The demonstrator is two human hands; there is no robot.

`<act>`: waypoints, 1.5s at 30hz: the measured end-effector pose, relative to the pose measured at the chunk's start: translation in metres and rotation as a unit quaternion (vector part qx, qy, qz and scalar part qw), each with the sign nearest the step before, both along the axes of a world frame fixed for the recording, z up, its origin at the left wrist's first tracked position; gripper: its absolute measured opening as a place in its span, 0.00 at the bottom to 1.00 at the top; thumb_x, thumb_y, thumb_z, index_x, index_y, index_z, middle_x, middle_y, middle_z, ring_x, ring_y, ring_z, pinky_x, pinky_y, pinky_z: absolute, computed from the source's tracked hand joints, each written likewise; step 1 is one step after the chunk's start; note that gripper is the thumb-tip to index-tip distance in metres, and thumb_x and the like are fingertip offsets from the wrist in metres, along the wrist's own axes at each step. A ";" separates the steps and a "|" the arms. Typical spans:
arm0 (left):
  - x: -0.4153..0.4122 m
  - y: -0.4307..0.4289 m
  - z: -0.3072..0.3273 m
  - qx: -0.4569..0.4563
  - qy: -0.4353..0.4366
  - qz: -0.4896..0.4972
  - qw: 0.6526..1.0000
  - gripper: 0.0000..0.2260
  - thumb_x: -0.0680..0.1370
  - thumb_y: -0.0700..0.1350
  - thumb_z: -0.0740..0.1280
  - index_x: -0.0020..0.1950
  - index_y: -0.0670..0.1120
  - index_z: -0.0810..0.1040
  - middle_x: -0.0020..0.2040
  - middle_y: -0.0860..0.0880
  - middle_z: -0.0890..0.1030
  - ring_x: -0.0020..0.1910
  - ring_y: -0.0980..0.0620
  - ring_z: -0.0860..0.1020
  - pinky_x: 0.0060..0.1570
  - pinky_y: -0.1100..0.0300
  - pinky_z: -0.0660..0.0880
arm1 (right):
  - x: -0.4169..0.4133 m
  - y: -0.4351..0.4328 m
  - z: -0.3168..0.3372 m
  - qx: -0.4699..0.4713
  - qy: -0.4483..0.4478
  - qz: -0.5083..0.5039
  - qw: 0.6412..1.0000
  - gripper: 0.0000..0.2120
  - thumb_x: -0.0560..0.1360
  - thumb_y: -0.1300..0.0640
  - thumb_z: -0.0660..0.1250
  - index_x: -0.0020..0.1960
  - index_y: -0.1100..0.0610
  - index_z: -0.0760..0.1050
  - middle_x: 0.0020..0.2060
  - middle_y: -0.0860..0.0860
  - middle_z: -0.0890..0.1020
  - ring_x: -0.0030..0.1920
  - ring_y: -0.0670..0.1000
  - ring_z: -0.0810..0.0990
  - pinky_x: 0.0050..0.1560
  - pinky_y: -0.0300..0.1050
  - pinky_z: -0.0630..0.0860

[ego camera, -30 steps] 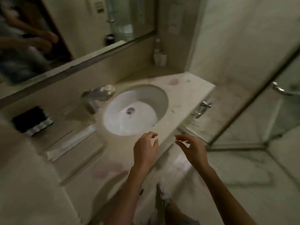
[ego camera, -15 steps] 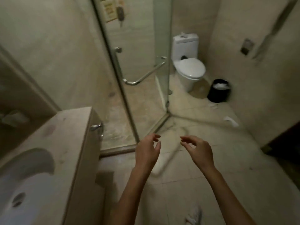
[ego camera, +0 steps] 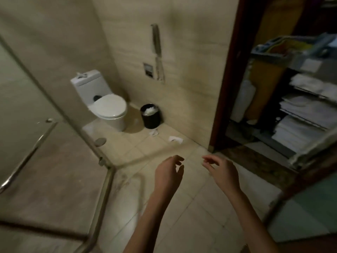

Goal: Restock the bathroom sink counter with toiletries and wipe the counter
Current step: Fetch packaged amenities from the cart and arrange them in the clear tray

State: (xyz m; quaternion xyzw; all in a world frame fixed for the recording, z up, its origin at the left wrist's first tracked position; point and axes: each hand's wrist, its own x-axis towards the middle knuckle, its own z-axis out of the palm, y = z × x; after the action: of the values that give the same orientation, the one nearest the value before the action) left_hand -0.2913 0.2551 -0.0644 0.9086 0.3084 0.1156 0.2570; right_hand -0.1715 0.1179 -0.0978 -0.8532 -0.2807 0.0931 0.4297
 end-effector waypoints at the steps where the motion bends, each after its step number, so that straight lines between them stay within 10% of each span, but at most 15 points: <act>1: 0.017 -0.004 0.000 0.002 0.008 -0.025 1.000 0.11 0.78 0.47 0.65 0.59 0.55 0.77 0.51 0.58 0.80 0.47 0.59 0.77 0.43 0.66 0.70 | 0.011 -0.009 -0.001 -0.001 0.004 -0.024 1.000 0.12 0.73 0.55 0.71 0.56 0.52 0.80 0.48 0.44 0.83 0.47 0.39 0.77 0.44 0.30 0.72; 16: 0.213 -0.032 -0.021 -0.013 0.036 -0.265 0.964 0.12 0.79 0.48 0.64 0.61 0.54 0.77 0.54 0.57 0.81 0.48 0.58 0.77 0.43 0.68 0.69 | 0.132 -0.070 -0.018 -0.049 0.007 -0.265 0.963 0.08 0.74 0.52 0.71 0.53 0.47 0.80 0.43 0.39 0.82 0.46 0.40 0.79 0.47 0.44 0.77; 30: 0.421 0.057 0.012 0.019 -0.006 -0.358 0.933 0.11 0.78 0.41 0.63 0.58 0.49 0.80 0.52 0.48 0.83 0.50 0.46 0.81 0.43 0.60 0.72 | 0.307 0.007 0.015 0.015 -0.005 -0.331 0.943 0.09 0.73 0.58 0.71 0.53 0.53 0.81 0.45 0.43 0.83 0.46 0.37 0.79 0.45 0.23 0.71; 39: 0.522 0.020 -0.008 0.002 0.033 -0.450 0.892 0.11 0.79 0.43 0.63 0.59 0.49 0.79 0.54 0.51 0.82 0.52 0.52 0.80 0.44 0.65 0.71 | 0.370 -0.036 0.003 -0.012 -0.031 -0.420 0.907 0.07 0.74 0.49 0.70 0.50 0.50 0.82 0.43 0.42 0.83 0.45 0.39 0.80 0.50 0.35 0.75; 45: 0.604 -0.026 -0.017 0.016 0.049 -0.493 0.869 0.12 0.79 0.46 0.61 0.61 0.51 0.78 0.58 0.51 0.80 0.56 0.51 0.78 0.51 0.61 0.72 | 0.459 -0.072 -0.012 -0.044 -0.012 -0.432 0.901 0.05 0.77 0.49 0.66 0.49 0.46 0.79 0.42 0.40 0.82 0.41 0.36 0.79 0.45 0.25 0.71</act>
State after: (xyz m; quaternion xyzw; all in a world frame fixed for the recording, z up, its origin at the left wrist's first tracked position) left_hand 0.3129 0.2290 -0.0816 0.9509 -0.1694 -0.0654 0.2506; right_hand 0.2870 0.0458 -0.1097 -0.9096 0.1146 -0.0994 0.3867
